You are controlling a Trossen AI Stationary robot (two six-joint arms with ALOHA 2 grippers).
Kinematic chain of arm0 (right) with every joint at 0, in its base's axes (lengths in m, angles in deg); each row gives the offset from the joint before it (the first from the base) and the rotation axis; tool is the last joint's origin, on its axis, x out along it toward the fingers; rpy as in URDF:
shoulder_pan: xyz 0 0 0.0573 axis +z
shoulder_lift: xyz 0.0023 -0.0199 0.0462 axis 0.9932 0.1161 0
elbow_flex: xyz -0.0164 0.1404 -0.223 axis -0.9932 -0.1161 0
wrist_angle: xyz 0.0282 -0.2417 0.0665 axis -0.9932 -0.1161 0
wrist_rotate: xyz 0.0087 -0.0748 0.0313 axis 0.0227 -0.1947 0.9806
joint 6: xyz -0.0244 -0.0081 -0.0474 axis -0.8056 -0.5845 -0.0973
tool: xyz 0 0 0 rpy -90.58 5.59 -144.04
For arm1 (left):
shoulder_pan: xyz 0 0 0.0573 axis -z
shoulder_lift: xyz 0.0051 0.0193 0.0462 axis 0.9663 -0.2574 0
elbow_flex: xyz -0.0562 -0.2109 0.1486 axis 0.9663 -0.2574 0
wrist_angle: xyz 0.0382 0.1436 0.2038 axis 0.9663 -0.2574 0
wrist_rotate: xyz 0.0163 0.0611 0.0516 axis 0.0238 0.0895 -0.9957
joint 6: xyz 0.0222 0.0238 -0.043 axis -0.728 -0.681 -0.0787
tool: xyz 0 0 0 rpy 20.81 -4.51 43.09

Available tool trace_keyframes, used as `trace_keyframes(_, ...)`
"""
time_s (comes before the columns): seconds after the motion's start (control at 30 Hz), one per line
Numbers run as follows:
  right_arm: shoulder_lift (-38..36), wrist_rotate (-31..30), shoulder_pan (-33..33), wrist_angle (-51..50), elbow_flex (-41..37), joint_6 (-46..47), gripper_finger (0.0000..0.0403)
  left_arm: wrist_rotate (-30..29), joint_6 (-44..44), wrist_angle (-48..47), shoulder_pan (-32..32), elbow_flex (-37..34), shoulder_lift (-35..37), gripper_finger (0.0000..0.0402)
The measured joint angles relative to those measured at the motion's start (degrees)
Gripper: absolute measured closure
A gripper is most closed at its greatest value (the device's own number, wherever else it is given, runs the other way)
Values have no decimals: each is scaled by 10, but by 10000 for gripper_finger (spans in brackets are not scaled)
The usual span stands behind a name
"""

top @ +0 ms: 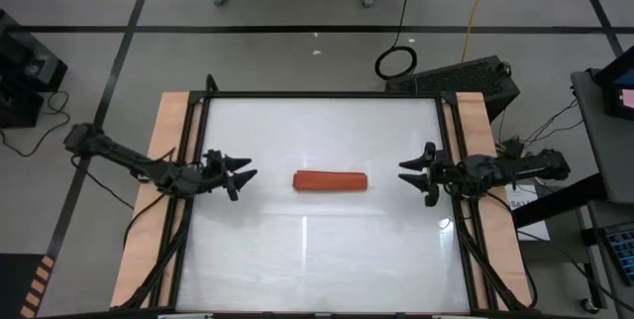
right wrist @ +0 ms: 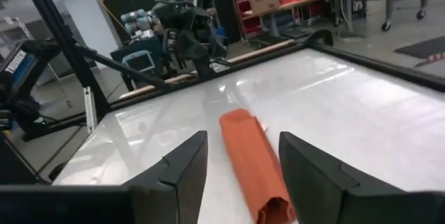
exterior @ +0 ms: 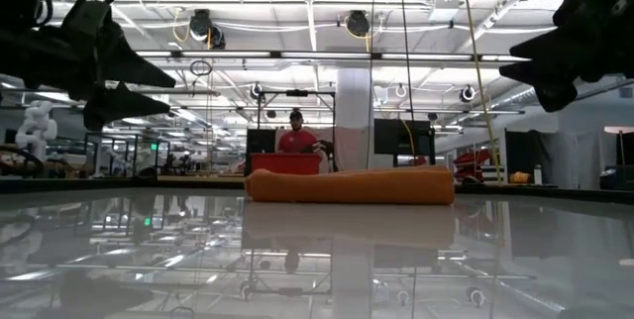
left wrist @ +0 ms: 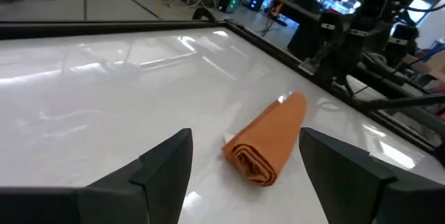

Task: Roll towel into tight, uniform cylinder
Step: Return to Home Position

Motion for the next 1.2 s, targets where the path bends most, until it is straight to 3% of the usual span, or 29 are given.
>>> trace_keyframes(0.17, 3, 0, -4, -1, 0, -19, 234, -35, -5, -19, 24, 0, 0, 134)
trace_keyframes(0.57, 3, 3, -4, -1, 0, -98, 234, -31, -35, -20, 42, 0, -1, 134)
trace_keyframes(1.2, 3, 3, -4, -1, 0, -93, 234, -23, -35, -20, 42, -1, -1, 134)
